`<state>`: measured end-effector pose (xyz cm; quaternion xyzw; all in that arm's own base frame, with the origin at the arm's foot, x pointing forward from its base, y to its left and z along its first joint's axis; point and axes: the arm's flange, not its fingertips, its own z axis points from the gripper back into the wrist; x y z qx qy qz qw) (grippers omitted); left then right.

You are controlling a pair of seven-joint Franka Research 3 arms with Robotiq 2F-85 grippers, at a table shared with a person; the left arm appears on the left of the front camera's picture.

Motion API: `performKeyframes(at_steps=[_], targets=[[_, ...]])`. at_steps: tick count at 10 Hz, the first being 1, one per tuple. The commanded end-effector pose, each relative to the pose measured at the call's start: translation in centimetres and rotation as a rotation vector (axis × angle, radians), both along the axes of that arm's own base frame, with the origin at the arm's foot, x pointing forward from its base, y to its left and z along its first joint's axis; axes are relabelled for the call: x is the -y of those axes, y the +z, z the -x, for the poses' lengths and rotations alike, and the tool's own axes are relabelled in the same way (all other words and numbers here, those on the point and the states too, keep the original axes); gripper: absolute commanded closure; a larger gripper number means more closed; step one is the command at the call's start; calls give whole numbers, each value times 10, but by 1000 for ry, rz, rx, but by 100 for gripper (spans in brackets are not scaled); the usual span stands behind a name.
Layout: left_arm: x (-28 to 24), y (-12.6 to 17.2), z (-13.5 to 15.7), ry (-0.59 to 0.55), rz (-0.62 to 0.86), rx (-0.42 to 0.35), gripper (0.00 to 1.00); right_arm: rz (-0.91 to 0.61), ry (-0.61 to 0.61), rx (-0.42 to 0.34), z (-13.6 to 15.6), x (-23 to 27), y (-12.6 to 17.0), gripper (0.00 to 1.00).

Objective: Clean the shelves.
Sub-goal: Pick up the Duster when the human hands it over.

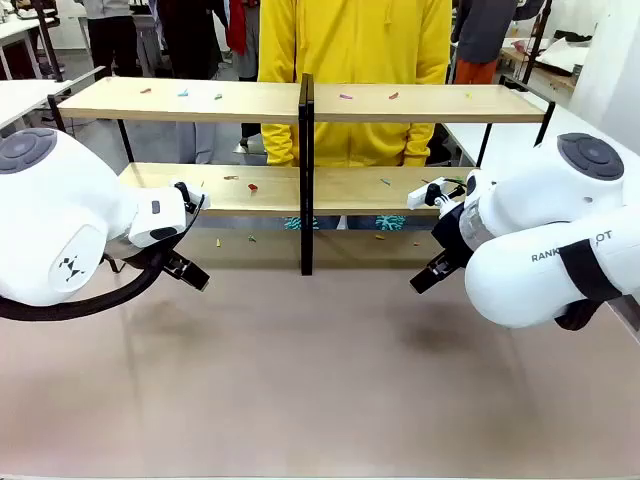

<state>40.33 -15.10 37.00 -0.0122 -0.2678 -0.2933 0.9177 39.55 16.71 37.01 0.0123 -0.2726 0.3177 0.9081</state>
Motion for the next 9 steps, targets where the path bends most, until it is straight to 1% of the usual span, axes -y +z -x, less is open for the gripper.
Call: performKeyframes(at_steps=[1,9], targets=[[0,0,0,0,0,0,0,0,0,0,0,0,0,0],[0,0,0,0,0,0,0,0,0,0,0,0,0,0]])
